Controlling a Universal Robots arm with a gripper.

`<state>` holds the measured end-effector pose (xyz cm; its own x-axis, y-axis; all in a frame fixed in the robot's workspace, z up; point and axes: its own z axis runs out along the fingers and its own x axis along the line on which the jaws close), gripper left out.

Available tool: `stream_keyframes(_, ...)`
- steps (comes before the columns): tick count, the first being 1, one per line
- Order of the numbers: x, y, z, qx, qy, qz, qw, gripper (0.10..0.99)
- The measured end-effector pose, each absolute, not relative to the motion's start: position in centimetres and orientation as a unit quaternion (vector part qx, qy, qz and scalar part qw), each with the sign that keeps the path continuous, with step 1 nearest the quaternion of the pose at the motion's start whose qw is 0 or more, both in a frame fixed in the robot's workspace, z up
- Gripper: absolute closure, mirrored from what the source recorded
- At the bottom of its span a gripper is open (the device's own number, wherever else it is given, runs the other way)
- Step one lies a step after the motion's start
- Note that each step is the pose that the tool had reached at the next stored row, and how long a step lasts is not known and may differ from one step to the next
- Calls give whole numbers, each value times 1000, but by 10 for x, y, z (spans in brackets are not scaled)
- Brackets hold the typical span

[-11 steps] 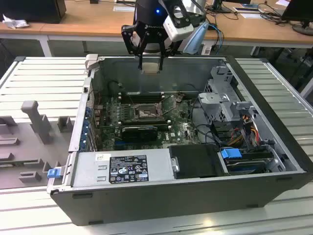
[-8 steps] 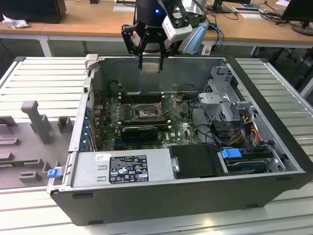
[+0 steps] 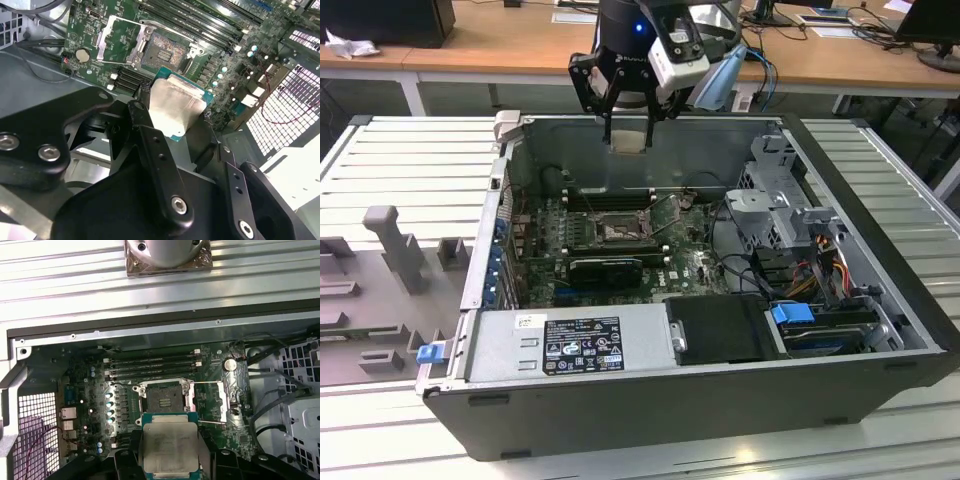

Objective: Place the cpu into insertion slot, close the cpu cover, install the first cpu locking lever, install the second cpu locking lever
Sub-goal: 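Place the cpu into insertion slot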

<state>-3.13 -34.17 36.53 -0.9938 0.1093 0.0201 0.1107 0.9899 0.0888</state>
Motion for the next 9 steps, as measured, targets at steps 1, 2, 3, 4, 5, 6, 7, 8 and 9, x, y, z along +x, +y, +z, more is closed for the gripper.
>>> stream_keyframes(1, -31, -342, 365, -57, -997, -45, 7, 553)
stream_keyframes(2, -31, -342, 365, -59, -997, -45, 7, 553)
stream_keyframes(3, -31, -342, 365, -62, -997, -45, 7, 553)
stream_keyframes(4, -31, -342, 365, -63, -997, -45, 7, 553)
stream_keyframes(5, -31, -342, 365, -65, -997, -45, 7, 553)
stream_keyframes(6, -31, -342, 365, -67, -997, -45, 7, 553)
stream_keyframes(7, -31, -342, 365, -68, -997, -45, 7, 553)
stream_keyframes(8, -31, -342, 365, -70, -997, -45, 7, 553)
stream_keyframes(9, -31, -342, 365, -71, -996, -45, 7, 553)
